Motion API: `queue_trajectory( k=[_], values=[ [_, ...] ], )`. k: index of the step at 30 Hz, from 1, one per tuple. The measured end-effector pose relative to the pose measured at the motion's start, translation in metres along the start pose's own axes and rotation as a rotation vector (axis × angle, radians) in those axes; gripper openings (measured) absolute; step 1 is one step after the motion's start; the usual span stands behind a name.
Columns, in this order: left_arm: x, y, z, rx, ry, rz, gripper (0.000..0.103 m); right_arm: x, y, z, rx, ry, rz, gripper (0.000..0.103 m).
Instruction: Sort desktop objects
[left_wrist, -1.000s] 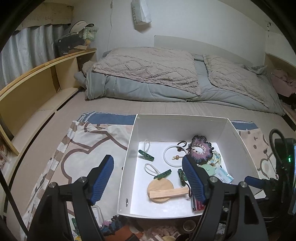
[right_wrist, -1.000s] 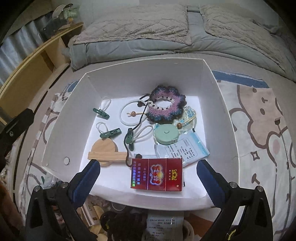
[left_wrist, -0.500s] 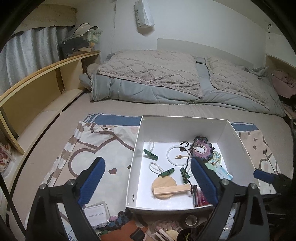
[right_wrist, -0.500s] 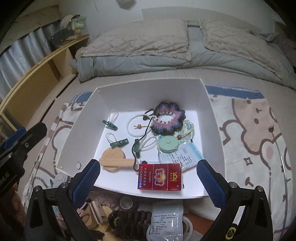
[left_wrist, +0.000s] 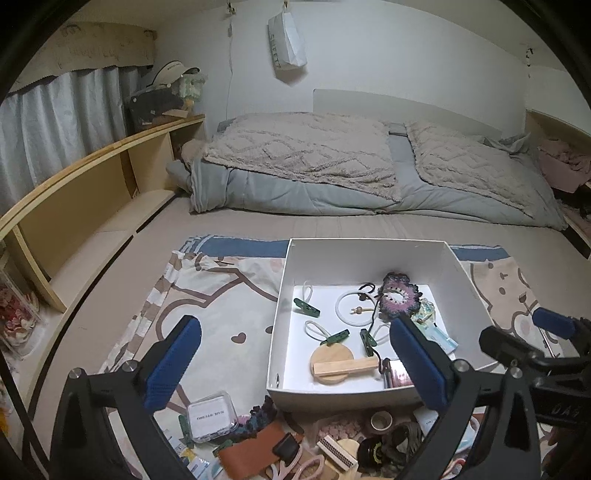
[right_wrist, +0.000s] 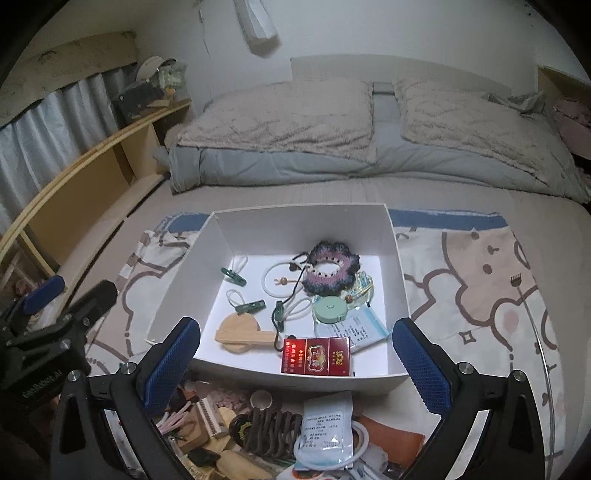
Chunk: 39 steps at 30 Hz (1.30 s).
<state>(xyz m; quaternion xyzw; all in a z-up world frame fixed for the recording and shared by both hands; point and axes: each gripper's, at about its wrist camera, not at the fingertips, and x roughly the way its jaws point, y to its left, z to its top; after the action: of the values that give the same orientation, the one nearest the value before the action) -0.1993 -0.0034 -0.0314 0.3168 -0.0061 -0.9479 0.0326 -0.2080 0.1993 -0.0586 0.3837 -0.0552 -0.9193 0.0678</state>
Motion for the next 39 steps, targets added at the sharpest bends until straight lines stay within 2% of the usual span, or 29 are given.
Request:
queue_trajectory(
  k=[8, 21, 28, 39],
  values=[
    [-0.040, 0.004, -0.003, -0.011, -0.036, -0.020, 0.103, -0.043, 0.011, 0.000, -0.039, -0.080, 0.002, 0.103],
    [-0.098, 0.004, -0.015, -0.024, -0.082, -0.086, 0.103, -0.099, 0.023, -0.026, -0.114, -0.133, 0.002, 0.103],
    [-0.120, -0.001, -0.027, 0.012, -0.096, -0.093, 0.103, -0.122, 0.023, -0.044, -0.117, -0.155, -0.009, 0.103],
    [-0.137, 0.003, -0.049, 0.027, -0.075, -0.107, 0.103, -0.143, 0.009, -0.075, -0.084, -0.170, -0.012, 0.103]
  ],
)
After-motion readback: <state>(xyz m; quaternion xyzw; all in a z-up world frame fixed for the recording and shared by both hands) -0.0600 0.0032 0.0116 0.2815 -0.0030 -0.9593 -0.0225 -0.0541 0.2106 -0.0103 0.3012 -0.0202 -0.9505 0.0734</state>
